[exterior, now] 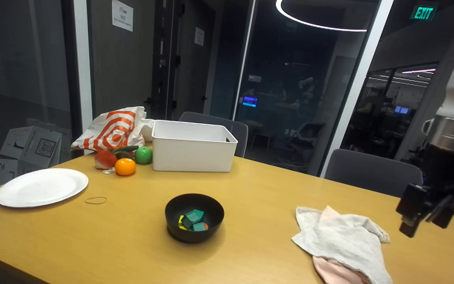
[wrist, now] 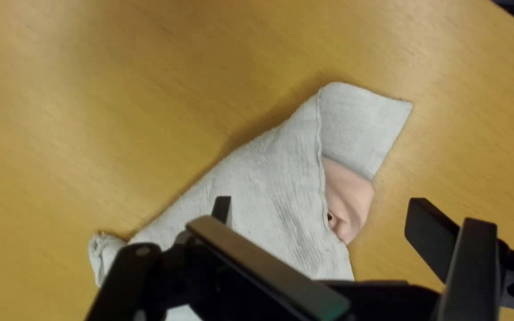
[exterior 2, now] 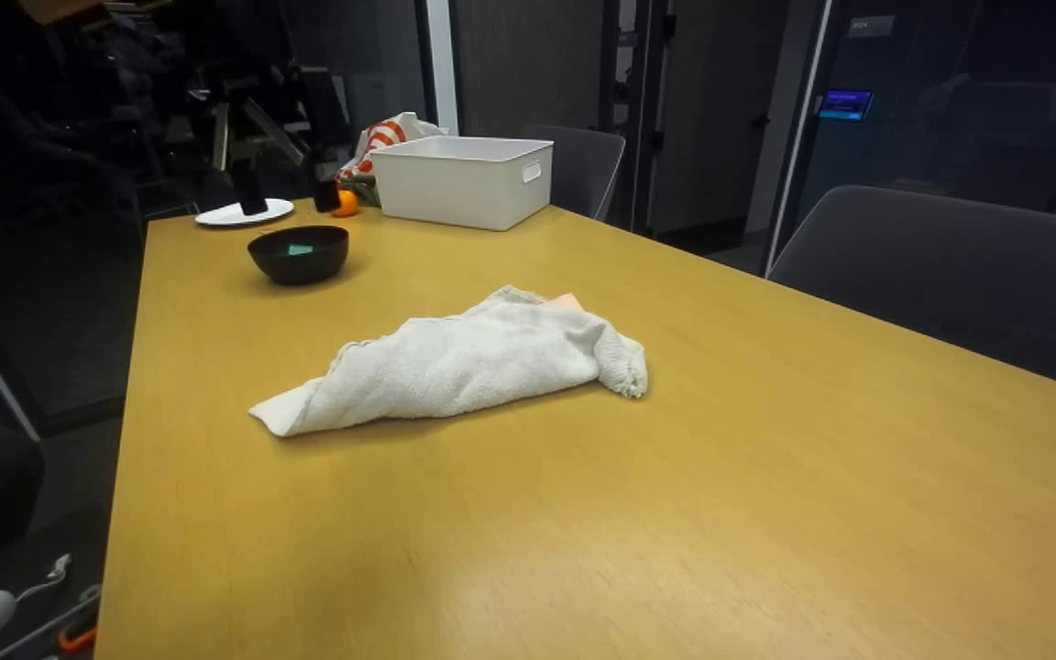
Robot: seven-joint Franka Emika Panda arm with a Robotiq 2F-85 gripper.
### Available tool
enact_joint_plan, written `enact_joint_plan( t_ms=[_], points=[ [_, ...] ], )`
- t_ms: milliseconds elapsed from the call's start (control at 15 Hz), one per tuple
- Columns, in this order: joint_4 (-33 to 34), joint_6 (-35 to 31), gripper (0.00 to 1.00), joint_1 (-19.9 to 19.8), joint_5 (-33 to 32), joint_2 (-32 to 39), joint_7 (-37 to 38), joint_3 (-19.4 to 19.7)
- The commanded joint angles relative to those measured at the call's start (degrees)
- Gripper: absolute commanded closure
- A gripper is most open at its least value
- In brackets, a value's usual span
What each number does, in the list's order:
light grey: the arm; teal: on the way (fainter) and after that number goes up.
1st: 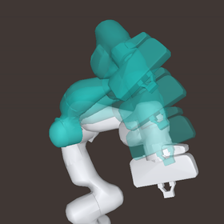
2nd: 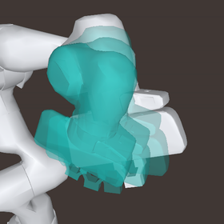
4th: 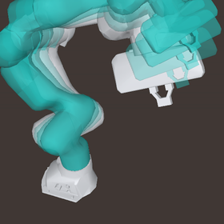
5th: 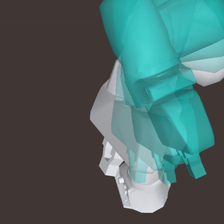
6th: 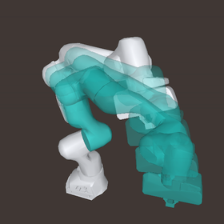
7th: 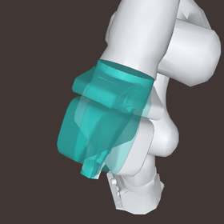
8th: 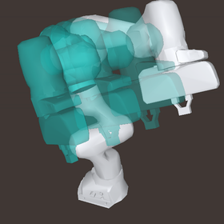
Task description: Remove the pink shirt from the white towel, move it to the left and slide the white towel to the right
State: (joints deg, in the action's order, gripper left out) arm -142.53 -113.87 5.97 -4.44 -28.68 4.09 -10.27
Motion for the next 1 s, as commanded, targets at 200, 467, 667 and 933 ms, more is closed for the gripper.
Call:
enact_joint_plan(
  t_ms=[200,467,667,933],
  points=[
    [5.1,-17.0,0.00,0.1,-8.6,14.4,1.1,-2.9],
    [4.4,-15.6,0.00,1.0,-7.2,15.7,0.4,-1.7],
    [5.9,-15.6,0.00,1.1,-7.1,17.9,0.4,-1.6],
    [8.0,-18.4,0.00,0.3,-9.8,23.9,3.8,-1.8]
  ],
)
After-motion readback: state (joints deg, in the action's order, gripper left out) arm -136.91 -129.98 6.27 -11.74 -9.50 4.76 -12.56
